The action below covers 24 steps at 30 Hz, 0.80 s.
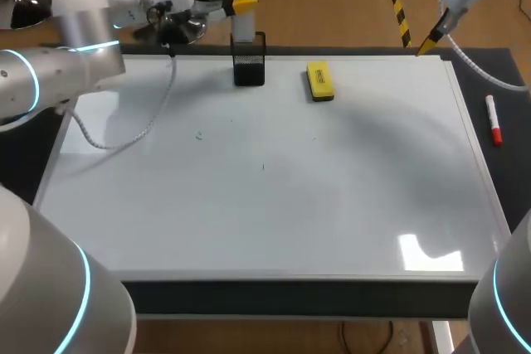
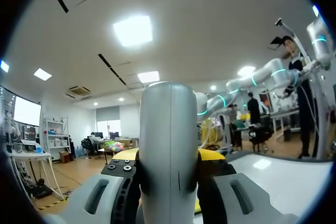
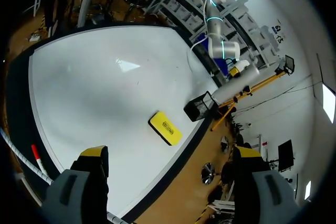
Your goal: Pick up the inspection probe, press it on each red-marked spot on the whiteboard one by one, put down the probe, pick up the eraser, and wipe off all the red marks.
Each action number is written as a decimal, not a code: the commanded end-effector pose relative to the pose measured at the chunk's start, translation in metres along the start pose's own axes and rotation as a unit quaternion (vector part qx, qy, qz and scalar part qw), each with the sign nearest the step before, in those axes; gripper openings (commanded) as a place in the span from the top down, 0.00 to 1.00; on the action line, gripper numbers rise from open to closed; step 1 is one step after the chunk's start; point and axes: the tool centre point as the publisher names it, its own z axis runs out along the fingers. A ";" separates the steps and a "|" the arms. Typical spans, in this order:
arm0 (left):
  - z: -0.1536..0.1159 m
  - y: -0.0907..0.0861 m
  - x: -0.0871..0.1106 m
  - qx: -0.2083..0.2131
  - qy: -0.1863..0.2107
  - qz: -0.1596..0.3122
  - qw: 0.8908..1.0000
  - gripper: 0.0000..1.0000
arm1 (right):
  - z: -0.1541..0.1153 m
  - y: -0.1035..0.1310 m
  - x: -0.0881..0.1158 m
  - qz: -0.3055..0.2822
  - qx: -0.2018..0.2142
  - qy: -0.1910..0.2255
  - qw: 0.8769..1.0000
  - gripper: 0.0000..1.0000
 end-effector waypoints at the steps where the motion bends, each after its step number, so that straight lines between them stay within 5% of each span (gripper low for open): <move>1: 0.005 0.009 -0.010 0.008 0.055 -0.003 0.998 1.00 | 0.000 0.000 0.000 -0.001 0.001 0.002 1.000 0.00; 24: 0.009 0.032 -0.011 -0.001 0.050 -0.018 0.999 1.00 | 0.000 0.000 0.000 -0.001 0.001 0.002 1.000 0.00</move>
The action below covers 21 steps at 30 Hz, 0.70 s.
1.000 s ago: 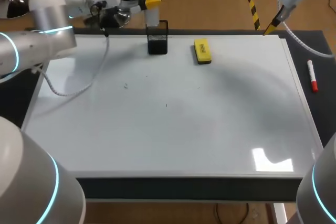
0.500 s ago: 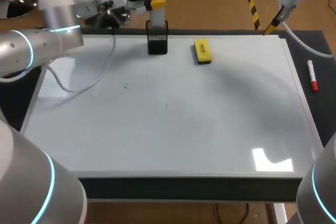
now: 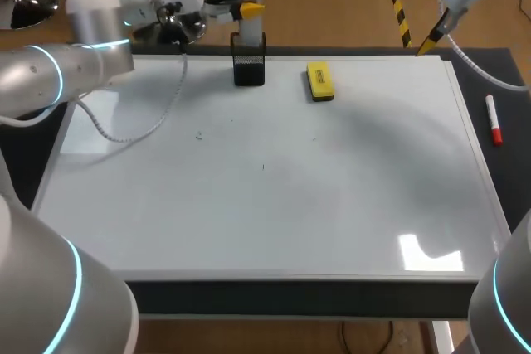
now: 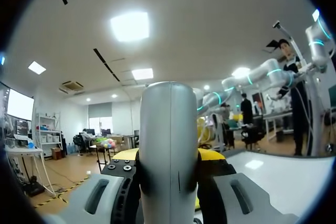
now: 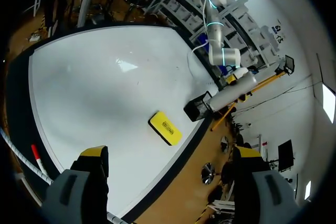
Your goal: Pick up the inspection probe, press it on each red-marked spot on the whiteboard one by one, put down the probe, pick up the eraser, and wipe off all the red marks.
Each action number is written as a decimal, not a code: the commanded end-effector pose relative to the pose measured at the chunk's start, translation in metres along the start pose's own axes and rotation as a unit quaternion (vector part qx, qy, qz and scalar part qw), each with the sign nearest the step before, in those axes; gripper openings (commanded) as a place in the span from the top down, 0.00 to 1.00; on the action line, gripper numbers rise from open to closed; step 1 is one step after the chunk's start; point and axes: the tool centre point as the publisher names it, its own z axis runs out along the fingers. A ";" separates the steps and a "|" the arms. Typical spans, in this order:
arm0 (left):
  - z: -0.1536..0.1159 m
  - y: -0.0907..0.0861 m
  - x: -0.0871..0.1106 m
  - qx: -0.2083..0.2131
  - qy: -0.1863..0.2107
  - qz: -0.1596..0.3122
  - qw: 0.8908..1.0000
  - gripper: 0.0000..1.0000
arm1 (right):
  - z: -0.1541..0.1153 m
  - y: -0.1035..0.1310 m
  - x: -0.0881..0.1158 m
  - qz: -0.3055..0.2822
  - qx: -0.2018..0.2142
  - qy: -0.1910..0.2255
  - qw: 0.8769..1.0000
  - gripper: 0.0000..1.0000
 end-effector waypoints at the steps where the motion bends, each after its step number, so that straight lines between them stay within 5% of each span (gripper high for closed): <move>1: -0.001 0.007 -0.005 0.004 0.015 -0.002 1.000 1.00 | 0.000 0.000 0.000 -0.001 0.001 0.002 1.000 0.00; 21: -0.009 0.032 -0.003 0.000 -0.010 -0.024 1.000 1.00 | 0.000 0.000 0.000 -0.001 0.001 0.002 1.000 0.00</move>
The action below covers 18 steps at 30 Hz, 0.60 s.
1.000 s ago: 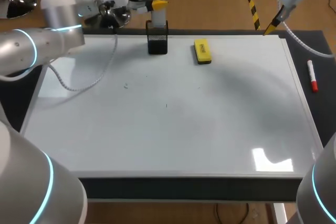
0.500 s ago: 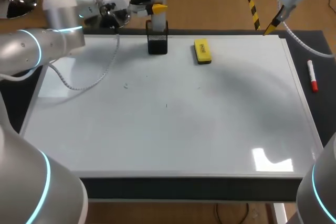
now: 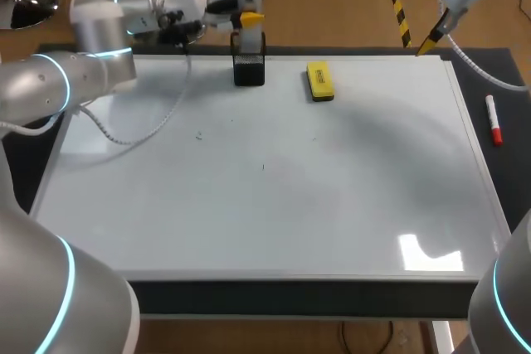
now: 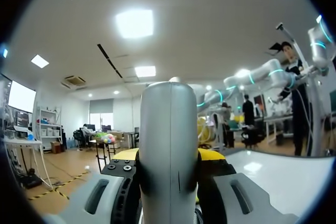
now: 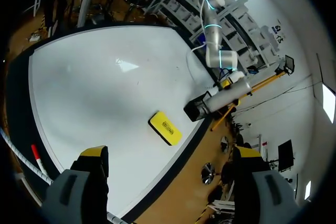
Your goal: Pick up the inspection probe, press it on each red-marked spot on the whiteboard one by one, put down the probe, pick up the eraser, and wipe off all the red marks.
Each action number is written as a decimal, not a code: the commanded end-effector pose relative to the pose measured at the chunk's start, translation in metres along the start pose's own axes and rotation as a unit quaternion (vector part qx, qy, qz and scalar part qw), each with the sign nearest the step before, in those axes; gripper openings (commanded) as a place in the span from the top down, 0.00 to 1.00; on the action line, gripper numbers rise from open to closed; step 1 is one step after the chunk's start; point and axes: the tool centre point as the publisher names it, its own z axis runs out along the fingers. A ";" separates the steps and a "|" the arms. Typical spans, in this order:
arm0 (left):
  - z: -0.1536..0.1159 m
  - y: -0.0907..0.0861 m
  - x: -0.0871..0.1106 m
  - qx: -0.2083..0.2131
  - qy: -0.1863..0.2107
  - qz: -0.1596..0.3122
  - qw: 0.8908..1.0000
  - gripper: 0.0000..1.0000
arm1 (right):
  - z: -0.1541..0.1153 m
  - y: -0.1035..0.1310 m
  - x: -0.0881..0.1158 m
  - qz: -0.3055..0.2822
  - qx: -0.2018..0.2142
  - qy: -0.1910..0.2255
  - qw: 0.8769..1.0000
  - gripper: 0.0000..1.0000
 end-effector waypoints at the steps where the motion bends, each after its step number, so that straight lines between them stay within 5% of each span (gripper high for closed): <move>1: -0.002 0.007 -0.002 0.004 -0.002 -0.004 1.000 1.00 | -0.001 0.000 0.000 -0.001 0.001 0.002 1.000 0.00; 18: -0.013 0.020 0.004 0.002 -0.020 -0.017 1.000 1.00 | -0.001 0.000 0.000 -0.001 0.001 0.002 1.000 0.00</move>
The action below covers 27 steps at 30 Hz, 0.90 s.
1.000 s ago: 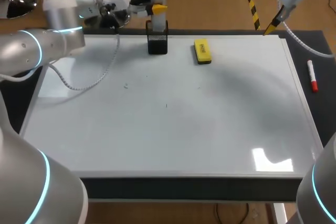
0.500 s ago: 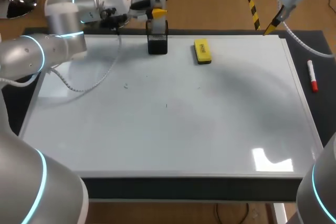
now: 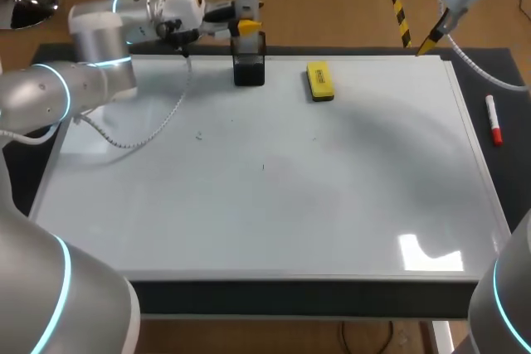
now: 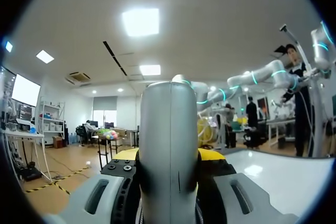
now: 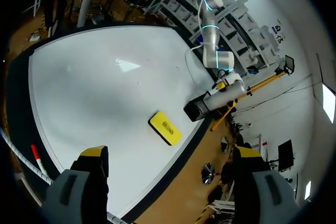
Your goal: Pick up the inspection probe, press it on each red-marked spot on the whiteboard one by one, put down the probe, pick up the eraser, and wipe off all the red marks.
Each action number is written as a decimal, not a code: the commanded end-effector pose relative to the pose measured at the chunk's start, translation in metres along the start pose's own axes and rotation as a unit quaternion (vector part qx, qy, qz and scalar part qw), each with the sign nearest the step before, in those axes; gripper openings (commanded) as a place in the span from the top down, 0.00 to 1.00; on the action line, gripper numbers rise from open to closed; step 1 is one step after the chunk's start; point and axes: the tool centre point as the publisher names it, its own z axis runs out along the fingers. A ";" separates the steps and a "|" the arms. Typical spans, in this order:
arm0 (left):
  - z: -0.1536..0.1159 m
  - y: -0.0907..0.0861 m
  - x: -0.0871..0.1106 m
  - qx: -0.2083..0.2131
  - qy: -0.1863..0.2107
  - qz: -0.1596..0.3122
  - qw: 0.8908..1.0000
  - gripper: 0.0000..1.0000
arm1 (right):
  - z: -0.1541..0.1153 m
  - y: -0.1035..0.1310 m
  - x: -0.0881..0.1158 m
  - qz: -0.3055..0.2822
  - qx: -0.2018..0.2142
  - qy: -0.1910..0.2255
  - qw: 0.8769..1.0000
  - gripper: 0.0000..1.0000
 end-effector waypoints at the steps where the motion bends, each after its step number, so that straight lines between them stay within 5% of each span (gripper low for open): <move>1: -0.001 0.003 0.003 0.002 -0.004 -0.002 1.000 1.00 | -0.001 0.000 0.000 -0.001 0.001 0.002 1.000 0.00; 27: -0.003 0.018 0.005 0.013 -0.019 -0.009 1.000 1.00 | -0.001 0.000 0.000 -0.001 0.001 0.002 1.000 0.00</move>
